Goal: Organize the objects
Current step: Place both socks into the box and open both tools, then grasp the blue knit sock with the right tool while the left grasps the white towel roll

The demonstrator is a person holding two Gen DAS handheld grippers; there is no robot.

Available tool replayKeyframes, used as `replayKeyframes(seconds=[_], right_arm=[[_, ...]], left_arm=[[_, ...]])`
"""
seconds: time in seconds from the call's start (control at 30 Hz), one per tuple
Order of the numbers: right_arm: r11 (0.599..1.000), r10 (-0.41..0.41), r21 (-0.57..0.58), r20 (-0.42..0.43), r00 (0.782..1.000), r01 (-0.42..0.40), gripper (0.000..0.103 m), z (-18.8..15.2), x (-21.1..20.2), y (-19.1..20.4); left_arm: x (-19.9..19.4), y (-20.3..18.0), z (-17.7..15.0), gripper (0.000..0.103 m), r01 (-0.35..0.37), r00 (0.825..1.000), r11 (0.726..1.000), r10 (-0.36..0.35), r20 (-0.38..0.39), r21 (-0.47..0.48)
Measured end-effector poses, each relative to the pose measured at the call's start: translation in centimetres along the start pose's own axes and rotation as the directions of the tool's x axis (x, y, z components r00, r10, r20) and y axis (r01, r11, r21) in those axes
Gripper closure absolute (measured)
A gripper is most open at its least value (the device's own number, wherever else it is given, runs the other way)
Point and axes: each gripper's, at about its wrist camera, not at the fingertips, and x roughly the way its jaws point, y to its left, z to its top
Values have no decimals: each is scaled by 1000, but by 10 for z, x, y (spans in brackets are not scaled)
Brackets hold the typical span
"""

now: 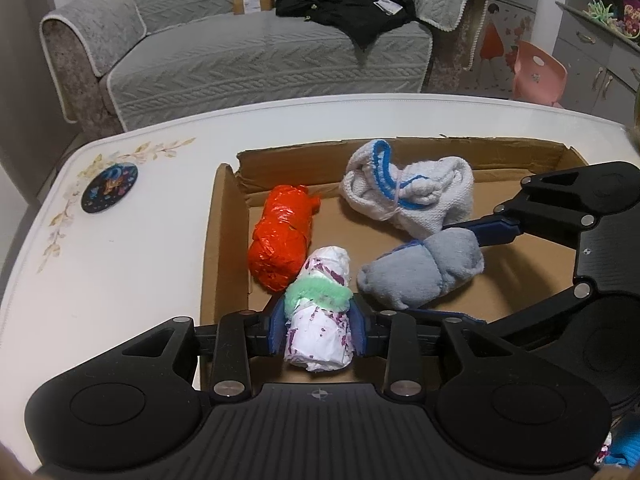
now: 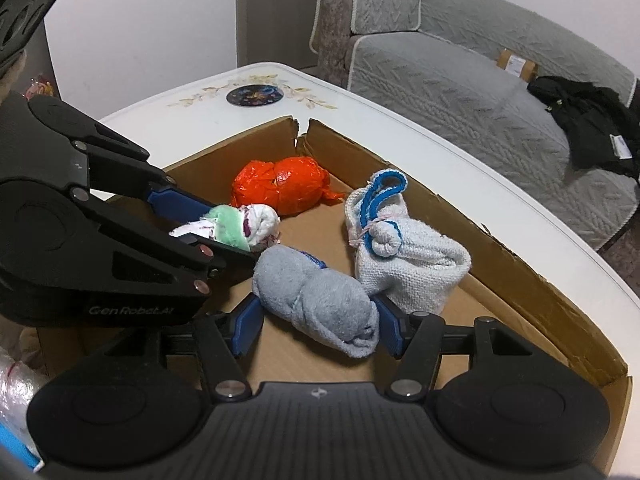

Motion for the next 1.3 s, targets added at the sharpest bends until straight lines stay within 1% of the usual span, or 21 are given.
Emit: replayKeyframes(seconds=[0.03,0.1,0.13,0.17,0.2,0.23,0.3,0.37,0.43,0.53,0.8,0.93,0.97,1.07,1.13,1.2,1.3], right_arm=[[1000,-2,2,-5,1000,2,44,1,1,0],[1000,-15,6,-18,1000,15,41,2,1,0],[1000,-18,7,-22,1000,18,40,3,1,0],[1000,-18,9,-27,999,18,40,3,1,0],[1000,-19,11,-32,999,19,39,3,1,0],[1000,-21,11,-38,999,22,38,3,1,0],[1000,-28,2,-44,999,28,36,3,1,0],[1000,-29,8,-45,999,29,34,2,-2,-1],[1000,-26,15,-34,999,27,30,1,-8,-1],[999,-23,21,-14,1000,23,29,3,-17,0],[999,-38,9,0,999,38,28,10,-33,8],[999,-51,14,17,999,50,26,10,-49,11],[999,-51,18,22,998,51,26,9,-55,11],[998,-55,17,38,998,54,25,4,-69,13],[999,-48,23,53,997,47,24,-2,-80,14],[999,-40,31,74,996,38,23,-11,-94,15],[999,-30,39,104,994,26,21,-28,-113,19]], left_arm=[[0,1,1,60,-4,1000,1000,4,-1,-1],[-1,1,2,55,-14,1000,1000,14,-5,-1],[-2,2,3,54,-12,1000,1000,12,-7,-2],[-3,2,3,51,-11,1000,1000,11,-6,-4],[-4,2,3,44,-10,1000,1000,10,-2,-3],[-7,2,3,42,-9,1000,1000,9,6,-2],[-11,0,3,34,-6,1000,1000,6,17,2],[-17,-2,2,29,-18,999,1000,17,39,3],[-25,-2,3,28,-11,998,1000,11,55,0],[-36,-1,2,26,-4,997,1000,5,76,-6],[-56,-2,2,23,-19,996,1000,19,82,-8],[-73,-3,-1,21,-17,994,1000,18,109,-3],[-78,-4,-2,20,-17,993,1000,17,118,1],[-90,-6,-8,19,-21,991,1000,21,131,-2],[-102,-7,-14,18,-10,988,1000,8,154,10],[-113,-6,-22,17,-23,985,1000,19,174,18],[-130,-4,-40,17,-19,980,1000,17,200,12]])
